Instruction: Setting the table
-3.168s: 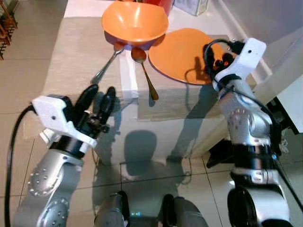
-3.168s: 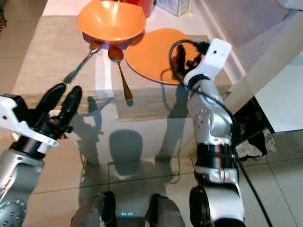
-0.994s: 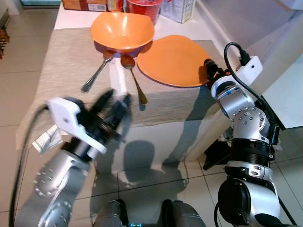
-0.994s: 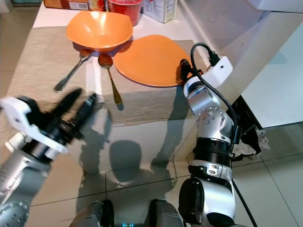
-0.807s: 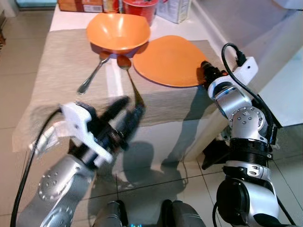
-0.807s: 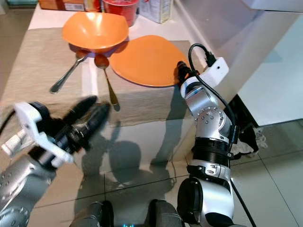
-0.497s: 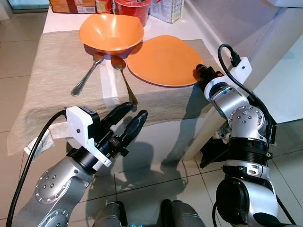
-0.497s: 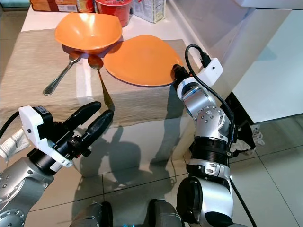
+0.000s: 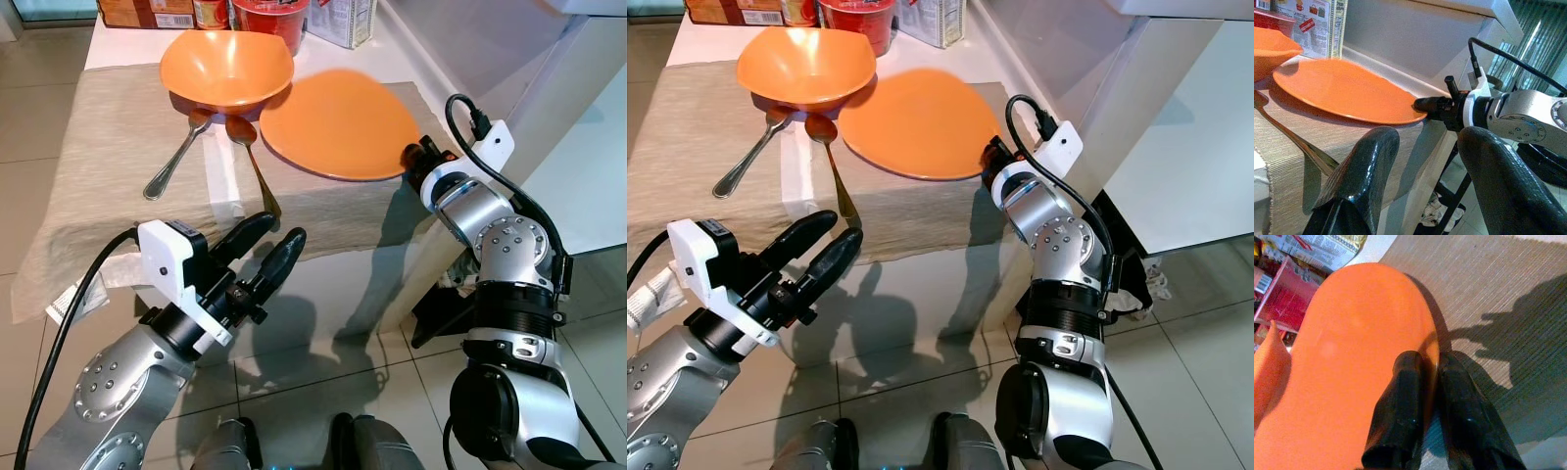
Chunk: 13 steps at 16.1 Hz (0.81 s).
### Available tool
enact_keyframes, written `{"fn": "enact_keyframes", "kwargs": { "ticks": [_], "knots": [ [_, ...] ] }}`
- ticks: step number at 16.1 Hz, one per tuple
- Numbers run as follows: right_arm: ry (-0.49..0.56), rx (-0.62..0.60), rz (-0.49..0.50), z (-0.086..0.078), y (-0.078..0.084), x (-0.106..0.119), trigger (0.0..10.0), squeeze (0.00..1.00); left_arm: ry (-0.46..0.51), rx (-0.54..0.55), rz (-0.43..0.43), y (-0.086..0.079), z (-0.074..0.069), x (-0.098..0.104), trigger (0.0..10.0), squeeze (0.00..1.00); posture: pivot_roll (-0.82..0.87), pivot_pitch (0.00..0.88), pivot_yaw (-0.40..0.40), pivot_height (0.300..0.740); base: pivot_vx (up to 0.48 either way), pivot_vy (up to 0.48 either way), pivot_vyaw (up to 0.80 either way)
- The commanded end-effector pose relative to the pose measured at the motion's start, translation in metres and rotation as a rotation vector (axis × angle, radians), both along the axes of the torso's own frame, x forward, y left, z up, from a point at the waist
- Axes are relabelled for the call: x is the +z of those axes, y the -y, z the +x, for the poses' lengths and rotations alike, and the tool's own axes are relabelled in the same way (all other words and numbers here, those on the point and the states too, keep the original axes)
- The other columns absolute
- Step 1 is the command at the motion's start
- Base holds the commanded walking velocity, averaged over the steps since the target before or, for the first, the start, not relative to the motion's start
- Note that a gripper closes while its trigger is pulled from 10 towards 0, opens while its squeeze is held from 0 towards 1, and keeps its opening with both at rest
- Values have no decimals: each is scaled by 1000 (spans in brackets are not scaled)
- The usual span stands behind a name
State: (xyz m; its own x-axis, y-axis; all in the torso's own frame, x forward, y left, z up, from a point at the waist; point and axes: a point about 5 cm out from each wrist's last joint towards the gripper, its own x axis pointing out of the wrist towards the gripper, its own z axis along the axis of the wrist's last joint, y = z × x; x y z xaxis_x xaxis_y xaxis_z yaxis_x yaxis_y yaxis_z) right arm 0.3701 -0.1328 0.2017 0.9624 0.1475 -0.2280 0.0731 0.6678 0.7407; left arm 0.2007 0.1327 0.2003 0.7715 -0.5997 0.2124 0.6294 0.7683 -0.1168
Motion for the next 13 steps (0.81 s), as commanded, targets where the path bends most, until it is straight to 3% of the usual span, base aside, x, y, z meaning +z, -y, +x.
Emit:
{"fn": "enact_keyframes", "kwargs": {
  "ticks": [1,8,10,13],
  "knots": [
    [-150,55,-27,-4,-9,-29,0,0,15,-10,3,3,-4,3,10000,0,-46,168,-67,740,0,0,0],
    [-146,-43,-46,-4,11,-25,0,0,23,-3,3,3,-2,4,10000,0,-51,161,-67,740,0,0,0],
    [-87,-129,-46,-7,29,-16,0,0,25,-1,5,3,-1,5,10000,0,-55,163,-63,740,0,0,0],
    [31,-128,-40,-18,36,-6,0,0,27,-4,4,3,1,5,10000,0,-68,165,-56,740,0,0,0]
  ]
}}
